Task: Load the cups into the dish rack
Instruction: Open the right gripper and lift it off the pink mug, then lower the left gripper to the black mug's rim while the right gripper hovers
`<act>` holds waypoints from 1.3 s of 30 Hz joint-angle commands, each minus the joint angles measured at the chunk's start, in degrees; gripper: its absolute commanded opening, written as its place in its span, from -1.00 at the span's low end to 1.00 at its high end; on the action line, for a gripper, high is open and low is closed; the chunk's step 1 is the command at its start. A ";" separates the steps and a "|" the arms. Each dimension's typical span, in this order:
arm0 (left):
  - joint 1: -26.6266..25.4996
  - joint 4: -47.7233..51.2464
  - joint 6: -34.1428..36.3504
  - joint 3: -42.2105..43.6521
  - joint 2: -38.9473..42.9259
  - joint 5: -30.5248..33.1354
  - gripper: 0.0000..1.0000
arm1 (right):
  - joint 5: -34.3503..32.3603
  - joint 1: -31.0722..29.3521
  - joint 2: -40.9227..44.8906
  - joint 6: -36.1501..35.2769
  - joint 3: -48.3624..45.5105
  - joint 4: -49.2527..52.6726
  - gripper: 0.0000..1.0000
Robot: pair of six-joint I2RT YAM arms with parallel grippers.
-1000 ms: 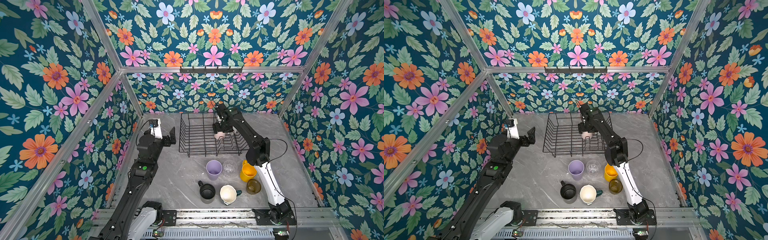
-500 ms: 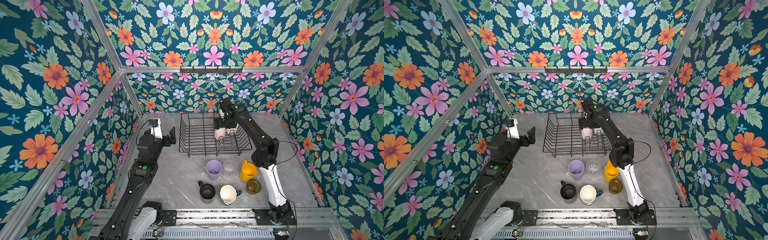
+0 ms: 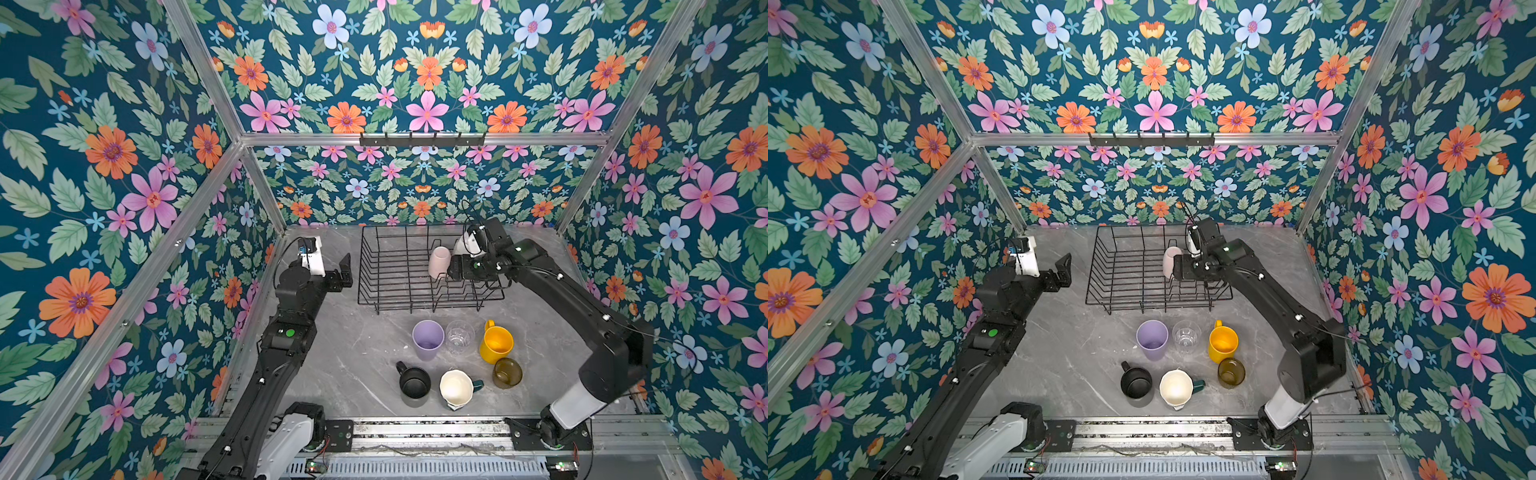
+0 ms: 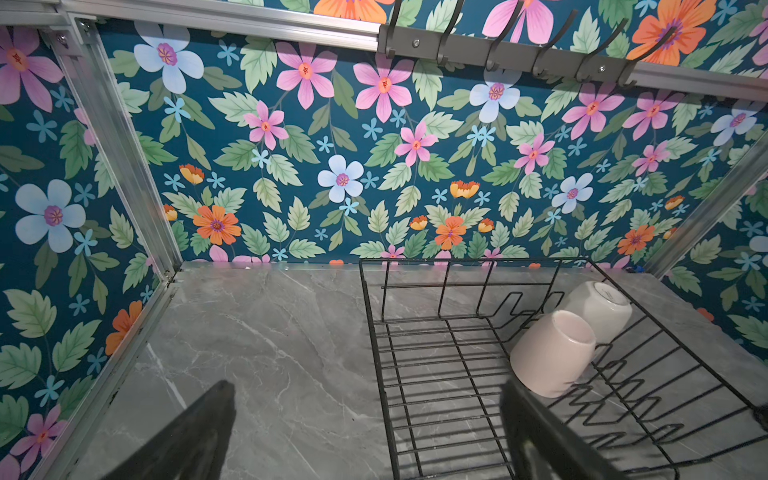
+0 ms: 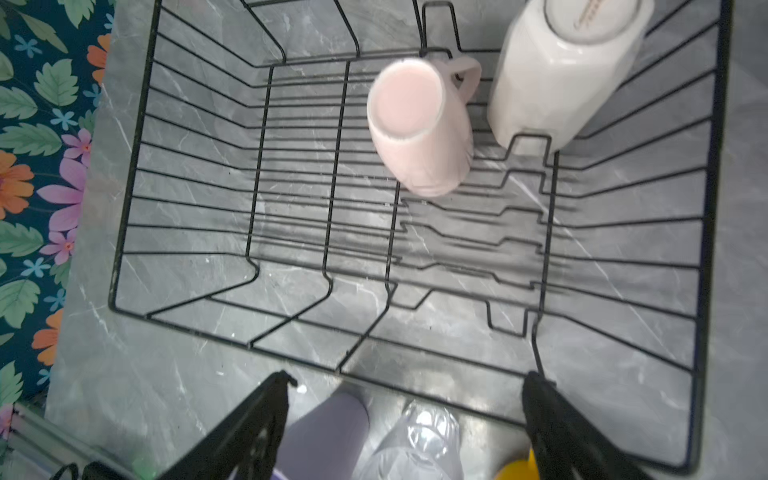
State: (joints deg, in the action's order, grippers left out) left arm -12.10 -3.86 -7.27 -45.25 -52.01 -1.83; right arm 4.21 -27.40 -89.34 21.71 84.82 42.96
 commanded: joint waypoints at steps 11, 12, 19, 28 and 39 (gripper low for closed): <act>-0.03 17.04 -2.17 -6.73 -1.82 -11.47 0.89 | -3.33 -0.44 18.68 4.39 -18.98 -4.37 0.75; -0.10 19.84 -2.35 -7.64 -2.06 -13.81 0.84 | -3.49 -0.40 19.21 4.30 -19.49 -4.54 0.74; -3.33 30.66 -8.68 -7.78 1.84 -19.71 0.61 | -5.08 -0.44 19.17 2.91 -20.48 -5.16 0.75; -20.29 38.57 -19.26 -4.76 3.06 -12.32 0.50 | -5.59 -0.38 18.21 2.37 -20.83 -5.51 0.76; -31.69 47.99 -27.95 -1.02 3.27 -13.14 0.34 | -6.93 -0.36 20.87 2.36 -23.07 -4.43 0.76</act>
State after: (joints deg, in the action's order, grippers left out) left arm -42.37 40.40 -32.88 -46.00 -48.12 -14.72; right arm -1.74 -27.68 -68.71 24.18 61.71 38.81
